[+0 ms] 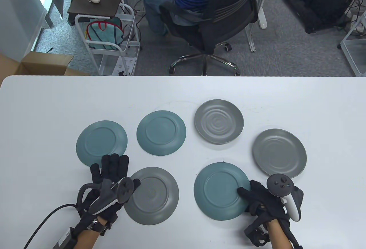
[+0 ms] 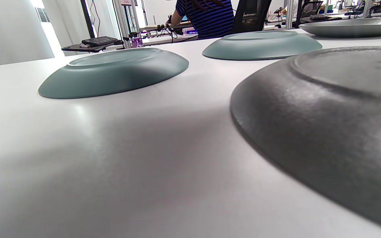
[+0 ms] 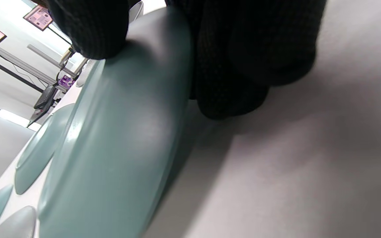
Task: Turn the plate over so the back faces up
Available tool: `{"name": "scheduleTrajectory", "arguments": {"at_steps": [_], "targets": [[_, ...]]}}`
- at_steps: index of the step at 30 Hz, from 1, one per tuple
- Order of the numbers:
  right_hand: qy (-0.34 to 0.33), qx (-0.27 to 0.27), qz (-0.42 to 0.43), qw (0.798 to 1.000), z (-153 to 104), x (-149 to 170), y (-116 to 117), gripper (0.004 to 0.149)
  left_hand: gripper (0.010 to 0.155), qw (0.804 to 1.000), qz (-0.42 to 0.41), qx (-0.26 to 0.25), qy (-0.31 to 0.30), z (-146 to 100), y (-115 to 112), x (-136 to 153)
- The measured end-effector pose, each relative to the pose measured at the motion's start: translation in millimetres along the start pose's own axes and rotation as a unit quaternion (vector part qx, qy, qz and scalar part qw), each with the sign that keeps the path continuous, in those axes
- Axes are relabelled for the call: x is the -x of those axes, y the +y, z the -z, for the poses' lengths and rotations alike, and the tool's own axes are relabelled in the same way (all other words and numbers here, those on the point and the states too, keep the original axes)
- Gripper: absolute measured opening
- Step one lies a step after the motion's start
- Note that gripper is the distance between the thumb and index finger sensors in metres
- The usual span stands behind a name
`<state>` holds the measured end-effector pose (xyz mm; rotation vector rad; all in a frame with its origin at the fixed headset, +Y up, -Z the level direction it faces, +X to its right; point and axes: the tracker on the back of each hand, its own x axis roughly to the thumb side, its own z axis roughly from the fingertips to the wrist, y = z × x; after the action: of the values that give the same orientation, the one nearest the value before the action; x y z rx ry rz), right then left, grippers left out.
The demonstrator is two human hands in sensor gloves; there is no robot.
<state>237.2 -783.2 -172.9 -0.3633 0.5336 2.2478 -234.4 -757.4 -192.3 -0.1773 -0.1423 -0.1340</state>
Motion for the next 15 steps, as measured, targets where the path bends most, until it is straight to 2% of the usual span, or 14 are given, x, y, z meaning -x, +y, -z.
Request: {"name": "scheduleTrajectory", "arguments": {"at_steps": [13,15], "targets": [[0.014,0.002,-0.077,0.997,0,-11,-1,0.075,0.087,1.0,0.0,0.003,0.0,1,-2,0],[0.017,0.022,-0.097,0.995,-1,-14,-1,0.074,0.087,1.0,0.001,0.004,0.0,1,-2,0]]}}
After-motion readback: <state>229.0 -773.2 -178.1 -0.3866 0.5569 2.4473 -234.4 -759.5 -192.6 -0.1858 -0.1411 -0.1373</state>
